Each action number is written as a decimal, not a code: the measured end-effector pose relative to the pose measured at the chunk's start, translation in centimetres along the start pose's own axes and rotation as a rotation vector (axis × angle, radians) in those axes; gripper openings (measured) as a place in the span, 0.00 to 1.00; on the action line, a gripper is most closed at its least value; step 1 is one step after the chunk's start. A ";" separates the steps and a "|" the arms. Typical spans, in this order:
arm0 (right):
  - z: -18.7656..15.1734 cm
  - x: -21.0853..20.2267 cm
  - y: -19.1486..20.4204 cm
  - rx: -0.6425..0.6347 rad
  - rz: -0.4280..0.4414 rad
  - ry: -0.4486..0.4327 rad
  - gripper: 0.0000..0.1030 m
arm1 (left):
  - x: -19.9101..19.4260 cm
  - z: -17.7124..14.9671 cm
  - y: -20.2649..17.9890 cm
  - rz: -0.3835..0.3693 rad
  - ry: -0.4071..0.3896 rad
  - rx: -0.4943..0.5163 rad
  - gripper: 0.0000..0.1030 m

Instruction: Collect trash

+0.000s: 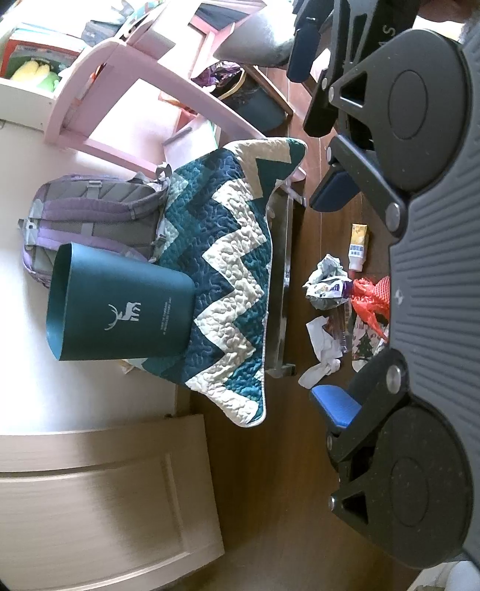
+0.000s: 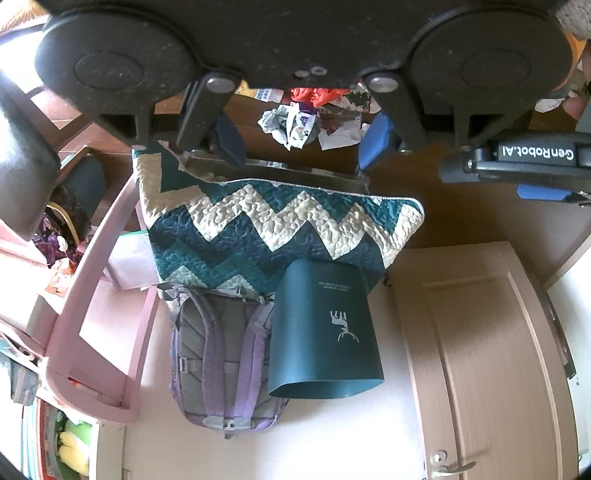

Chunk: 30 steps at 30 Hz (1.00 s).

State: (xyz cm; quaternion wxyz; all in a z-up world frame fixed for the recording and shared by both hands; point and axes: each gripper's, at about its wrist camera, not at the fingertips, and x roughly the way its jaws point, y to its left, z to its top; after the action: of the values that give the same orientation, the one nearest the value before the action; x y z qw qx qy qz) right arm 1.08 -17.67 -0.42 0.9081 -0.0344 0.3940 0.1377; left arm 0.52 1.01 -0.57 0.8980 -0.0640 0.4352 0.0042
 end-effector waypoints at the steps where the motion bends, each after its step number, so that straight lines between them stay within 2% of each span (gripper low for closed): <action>1: 0.0 0.4 -0.1 -0.002 0.000 0.003 0.65 | 0.3 -0.1 0.2 -0.003 0.006 -0.005 0.98; 5: 0.7 3.2 -0.9 -0.013 0.008 0.018 0.65 | 3.7 0.6 0.8 0.002 0.050 -0.012 0.98; 10: 1.6 9.4 -2.2 -0.045 0.013 0.033 0.65 | 9.5 2.6 1.7 0.038 0.089 0.018 0.98; 14: 2.2 15.1 -3.3 -0.074 0.043 0.053 0.65 | 14.9 5.8 2.9 0.011 0.086 0.100 0.98; 17: 2.1 19.3 -4.0 -0.074 0.084 0.089 0.65 | 18.8 7.8 4.3 -0.045 0.100 0.142 0.98; 20: 1.7 23.5 -4.5 -0.074 0.096 0.137 0.65 | 23.5 9.2 5.7 -0.031 0.122 0.219 0.98; 22: 1.2 26.4 -4.8 -0.063 0.104 0.173 0.65 | 26.6 9.4 6.5 -0.026 0.162 0.267 0.98; 24: 0.7 29.3 -5.1 -0.052 0.108 0.202 0.65 | 29.7 9.1 7.5 -0.055 0.205 0.328 0.98; 26: -0.2 32.6 -5.1 -0.046 0.090 0.250 0.65 | 32.4 8.2 8.0 -0.052 0.209 0.412 0.98; 28: -1.4 35.7 -5.2 -0.024 0.101 0.309 0.65 | 34.9 7.4 8.5 -0.073 0.214 0.481 0.98; 30: -2.4 38.4 -5.2 -0.011 0.092 0.355 0.65 | 37.8 6.2 9.5 -0.116 0.251 0.506 0.98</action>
State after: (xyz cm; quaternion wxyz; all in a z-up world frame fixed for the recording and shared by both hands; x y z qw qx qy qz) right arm 25.82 -14.52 -30.13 0.8168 -0.0451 0.5484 0.1732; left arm 28.22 9.35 -27.46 0.8233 0.1371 0.5258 -0.1639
